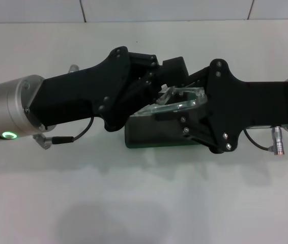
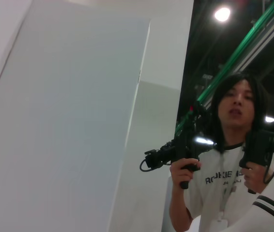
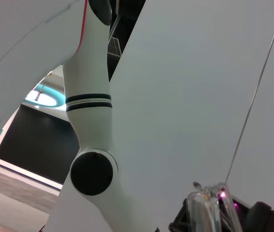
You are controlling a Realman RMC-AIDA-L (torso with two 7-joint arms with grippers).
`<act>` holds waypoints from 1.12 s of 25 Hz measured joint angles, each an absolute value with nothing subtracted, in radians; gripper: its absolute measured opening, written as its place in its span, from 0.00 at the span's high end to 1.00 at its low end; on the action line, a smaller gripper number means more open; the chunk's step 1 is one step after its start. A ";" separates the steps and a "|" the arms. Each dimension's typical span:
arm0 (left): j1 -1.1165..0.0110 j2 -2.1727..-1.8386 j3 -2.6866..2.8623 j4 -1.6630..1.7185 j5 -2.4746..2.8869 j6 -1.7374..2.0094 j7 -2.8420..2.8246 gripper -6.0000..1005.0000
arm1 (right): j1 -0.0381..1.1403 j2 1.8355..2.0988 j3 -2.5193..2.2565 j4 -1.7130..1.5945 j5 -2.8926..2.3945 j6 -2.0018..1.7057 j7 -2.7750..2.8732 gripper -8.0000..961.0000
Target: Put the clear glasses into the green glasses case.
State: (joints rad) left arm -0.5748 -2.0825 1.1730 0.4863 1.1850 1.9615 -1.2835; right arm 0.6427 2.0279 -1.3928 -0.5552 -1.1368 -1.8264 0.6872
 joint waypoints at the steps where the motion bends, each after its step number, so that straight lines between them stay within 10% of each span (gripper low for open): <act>1: -0.573 -2.083 1.171 0.486 1.185 1.961 -1.282 0.97 | 0.643 2.028 -1.393 -0.555 -1.137 -1.827 0.687 0.87; 28: -0.391 -1.959 0.885 0.489 1.173 1.960 -1.284 0.97 | 0.646 2.012 -1.394 -1.134 -1.761 -1.589 1.567 0.87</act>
